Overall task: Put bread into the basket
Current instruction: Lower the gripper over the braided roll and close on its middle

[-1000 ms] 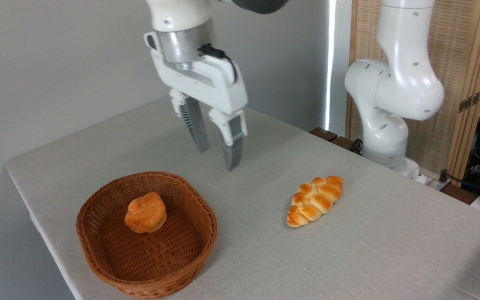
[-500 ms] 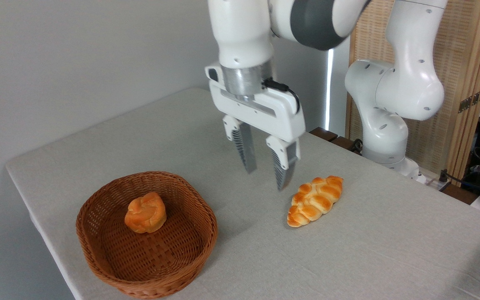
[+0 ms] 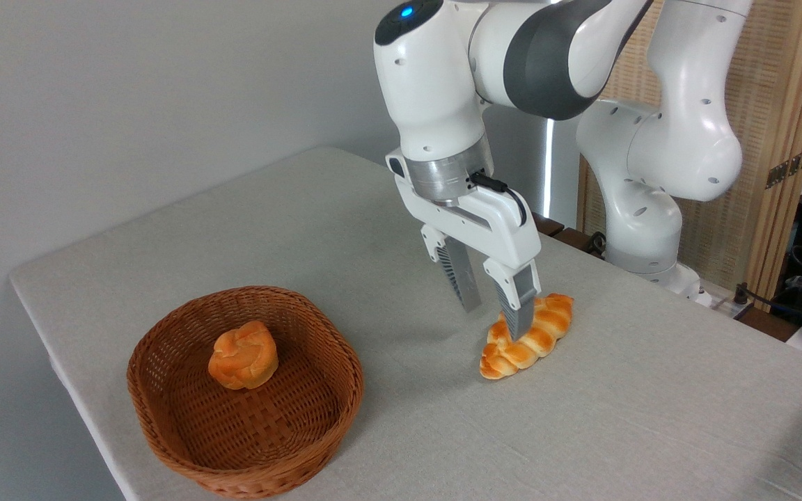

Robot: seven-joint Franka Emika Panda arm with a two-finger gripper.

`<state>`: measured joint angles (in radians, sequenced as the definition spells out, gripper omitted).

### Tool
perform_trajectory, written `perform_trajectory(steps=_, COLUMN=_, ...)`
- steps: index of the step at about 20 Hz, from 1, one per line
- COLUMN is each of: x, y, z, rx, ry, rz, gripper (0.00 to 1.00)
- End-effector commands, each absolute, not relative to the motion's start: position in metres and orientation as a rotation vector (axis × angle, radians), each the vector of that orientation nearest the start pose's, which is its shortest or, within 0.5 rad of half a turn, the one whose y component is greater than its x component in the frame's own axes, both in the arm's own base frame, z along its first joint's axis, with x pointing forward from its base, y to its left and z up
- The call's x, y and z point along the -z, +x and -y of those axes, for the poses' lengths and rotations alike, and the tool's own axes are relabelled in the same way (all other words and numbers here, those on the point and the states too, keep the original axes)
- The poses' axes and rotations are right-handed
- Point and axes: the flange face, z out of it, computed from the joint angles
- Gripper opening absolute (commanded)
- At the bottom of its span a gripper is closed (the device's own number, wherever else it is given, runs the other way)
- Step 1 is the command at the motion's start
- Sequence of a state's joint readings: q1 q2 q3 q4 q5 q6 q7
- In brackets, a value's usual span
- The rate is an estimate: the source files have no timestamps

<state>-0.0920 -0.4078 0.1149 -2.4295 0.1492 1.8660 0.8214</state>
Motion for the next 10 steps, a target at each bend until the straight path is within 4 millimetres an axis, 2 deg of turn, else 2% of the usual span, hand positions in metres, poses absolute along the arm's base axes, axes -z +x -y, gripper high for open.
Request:
perform_trajectory(steps=1, x=-0.44, y=0.396, z=-0.033, rx=-0.286, ry=-2.77, rz=-1.347, gripper=1.0)
perform_trajectory(steps=3, x=-0.428, y=0.392, z=-0.033, rx=-0.326, ry=-2.759, rz=-1.395, gripper=1.0)
perform_trajectory(steps=5, x=-0.417, y=0.387, z=-0.042, rx=-0.351, ry=-2.776, rz=-1.408, gripper=1.0)
perform_trajectory(steps=8, x=-0.402, y=0.384, z=-0.04, rx=-0.397, ry=-2.776, rz=-1.428, gripper=1.0)
perform_trajectory(steps=10, x=-0.399, y=0.383, z=-0.04, rx=-0.404, ry=-2.777, rz=-1.431, gripper=1.0)
